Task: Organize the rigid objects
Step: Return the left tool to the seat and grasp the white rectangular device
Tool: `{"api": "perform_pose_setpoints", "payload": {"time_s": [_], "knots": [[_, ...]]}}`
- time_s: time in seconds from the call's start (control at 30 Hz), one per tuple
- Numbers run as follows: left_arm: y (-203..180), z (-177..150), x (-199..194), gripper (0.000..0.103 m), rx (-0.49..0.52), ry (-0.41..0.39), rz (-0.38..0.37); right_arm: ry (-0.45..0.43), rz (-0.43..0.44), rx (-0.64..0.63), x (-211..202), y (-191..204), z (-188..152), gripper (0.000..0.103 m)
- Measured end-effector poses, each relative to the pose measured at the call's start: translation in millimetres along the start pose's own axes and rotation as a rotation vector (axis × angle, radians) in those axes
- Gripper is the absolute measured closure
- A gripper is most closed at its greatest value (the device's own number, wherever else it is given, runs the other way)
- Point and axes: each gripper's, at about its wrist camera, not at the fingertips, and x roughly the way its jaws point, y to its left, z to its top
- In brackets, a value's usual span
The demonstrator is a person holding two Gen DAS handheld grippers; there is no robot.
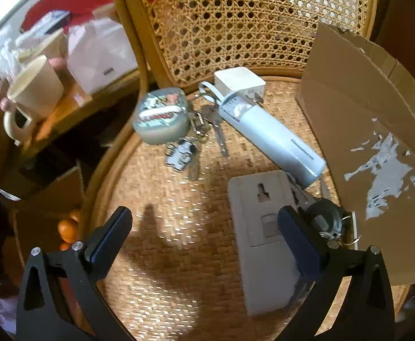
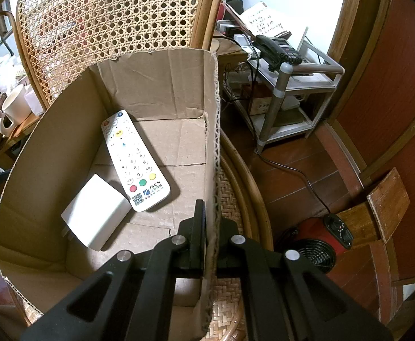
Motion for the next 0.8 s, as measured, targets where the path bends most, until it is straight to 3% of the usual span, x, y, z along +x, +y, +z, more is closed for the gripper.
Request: {"api": "perform_pose_setpoints", "payload": {"time_s": [0.23,0.5,0.7,0.8], "knots": [[-1.5,-0.8,6.2,0.001,-0.044,0.047,-0.093,0.0,0.0,0.0,0.0,0.1,0.0,0.098],[0.1,-1.3,10.7,0.001,-0.092,0.087,-0.125,0.0,0.0,0.0,-0.1,-0.1,-0.1,0.098],[-3.0,-3.5,10.9,0.0,-0.069,0.121,-0.121,-0.001,0.0,0.0,-0.1,0.0,-0.1,0.098],[-22.0,-9.4,14.6,0.0,0.029,0.16,-0.044,0.0,-0.001,0.001,-0.2,-0.8,-1.0,0.098]]}}
